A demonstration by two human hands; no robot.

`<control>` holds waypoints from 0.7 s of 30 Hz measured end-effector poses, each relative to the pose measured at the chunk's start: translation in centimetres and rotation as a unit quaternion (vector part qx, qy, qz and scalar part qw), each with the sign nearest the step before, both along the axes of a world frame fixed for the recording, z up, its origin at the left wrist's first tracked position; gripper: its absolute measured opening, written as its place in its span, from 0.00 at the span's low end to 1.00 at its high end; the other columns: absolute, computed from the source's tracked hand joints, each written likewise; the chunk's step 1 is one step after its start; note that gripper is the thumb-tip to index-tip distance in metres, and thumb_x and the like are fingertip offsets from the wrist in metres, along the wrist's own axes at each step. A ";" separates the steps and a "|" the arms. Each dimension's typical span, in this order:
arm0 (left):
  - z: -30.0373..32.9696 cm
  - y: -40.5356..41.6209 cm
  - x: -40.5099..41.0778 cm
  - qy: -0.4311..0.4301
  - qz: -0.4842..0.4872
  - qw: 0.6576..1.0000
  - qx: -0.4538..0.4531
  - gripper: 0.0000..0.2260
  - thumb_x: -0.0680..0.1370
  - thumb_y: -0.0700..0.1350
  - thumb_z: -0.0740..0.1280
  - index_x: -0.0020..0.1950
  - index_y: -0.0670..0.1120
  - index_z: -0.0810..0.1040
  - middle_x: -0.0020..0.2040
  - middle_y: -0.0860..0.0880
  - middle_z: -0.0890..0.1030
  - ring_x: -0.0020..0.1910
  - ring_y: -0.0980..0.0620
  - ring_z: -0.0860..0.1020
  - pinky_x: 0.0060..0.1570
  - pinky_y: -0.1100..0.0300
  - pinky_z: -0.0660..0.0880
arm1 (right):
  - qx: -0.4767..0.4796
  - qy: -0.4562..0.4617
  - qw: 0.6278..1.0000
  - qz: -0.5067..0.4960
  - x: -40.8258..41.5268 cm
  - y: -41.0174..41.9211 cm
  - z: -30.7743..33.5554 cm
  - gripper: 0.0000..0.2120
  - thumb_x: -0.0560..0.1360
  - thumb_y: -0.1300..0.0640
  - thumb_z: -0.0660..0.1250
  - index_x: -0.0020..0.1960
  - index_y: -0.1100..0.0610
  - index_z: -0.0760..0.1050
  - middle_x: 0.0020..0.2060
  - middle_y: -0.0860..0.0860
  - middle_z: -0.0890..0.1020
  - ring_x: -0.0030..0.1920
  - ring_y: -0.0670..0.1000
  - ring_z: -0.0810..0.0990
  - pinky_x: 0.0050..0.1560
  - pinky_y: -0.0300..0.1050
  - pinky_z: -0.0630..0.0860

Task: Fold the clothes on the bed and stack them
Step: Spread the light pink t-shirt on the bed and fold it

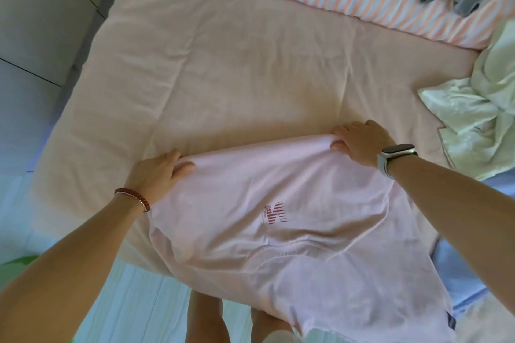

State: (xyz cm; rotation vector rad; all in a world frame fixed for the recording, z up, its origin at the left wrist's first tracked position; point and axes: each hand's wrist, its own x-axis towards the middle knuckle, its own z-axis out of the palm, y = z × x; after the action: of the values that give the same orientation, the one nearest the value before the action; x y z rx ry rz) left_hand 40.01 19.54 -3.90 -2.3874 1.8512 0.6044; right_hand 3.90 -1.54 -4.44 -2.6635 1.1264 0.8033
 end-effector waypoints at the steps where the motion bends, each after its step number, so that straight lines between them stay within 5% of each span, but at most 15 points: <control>1: 0.3 0.0 0.0 0.010 -0.002 1.000 -0.002 0.16 0.77 0.54 0.64 0.48 0.40 0.73 0.44 0.42 0.81 0.43 0.40 0.79 0.35 0.55 0.66 | 0.014 0.005 1.000 -0.009 0.0 -0.1 0.2 0.15 0.80 0.47 0.53 0.62 0.54 0.68 0.58 0.52 0.76 0.59 0.54 0.72 0.53 0.47 0.63; 5: 1.6 -0.1 0.2 0.031 -0.012 0.999 0.017 0.14 0.75 0.56 0.65 0.47 0.44 0.74 0.39 0.46 0.80 0.42 0.43 0.79 0.35 0.57 0.65 | 0.055 0.031 0.997 -0.046 -0.3 -0.9 1.4 0.12 0.79 0.50 0.56 0.60 0.53 0.67 0.54 0.53 0.77 0.55 0.54 0.74 0.48 0.45 0.60; 11: 4.6 -1.6 -0.2 0.050 0.018 0.997 0.056 0.12 0.76 0.51 0.66 0.54 0.45 0.74 0.47 0.45 0.80 0.48 0.44 0.77 0.39 0.58 0.64 | -0.006 0.005 1.000 -0.021 -2.0 0.2 5.3 0.13 0.81 0.49 0.50 0.61 0.53 0.65 0.52 0.53 0.75 0.47 0.57 0.78 0.41 0.44 0.65; 17: 10.1 -8.6 -1.3 -0.006 0.002 1.000 -0.029 0.11 0.77 0.49 0.64 0.56 0.46 0.75 0.52 0.46 0.81 0.51 0.44 0.77 0.45 0.55 0.69 | -0.109 0.003 0.994 -0.027 -3.4 -2.8 11.7 0.14 0.81 0.49 0.50 0.62 0.54 0.65 0.49 0.54 0.72 0.44 0.58 0.79 0.35 0.46 0.64; 21: 14.6 -14.8 -1.9 -0.063 0.005 0.985 -0.158 0.10 0.78 0.44 0.62 0.57 0.43 0.75 0.53 0.42 0.79 0.51 0.40 0.75 0.43 0.50 0.70 | -0.222 -0.065 0.967 -0.105 -3.9 -6.2 15.3 0.12 0.78 0.59 0.54 0.61 0.58 0.67 0.49 0.56 0.72 0.43 0.58 0.79 0.32 0.47 0.65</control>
State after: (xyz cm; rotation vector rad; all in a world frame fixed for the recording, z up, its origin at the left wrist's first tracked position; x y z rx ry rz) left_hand 38.14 4.73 10.65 -2.5530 2.0109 0.1616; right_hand 0.05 -7.72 10.90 -2.8068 1.6857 0.3656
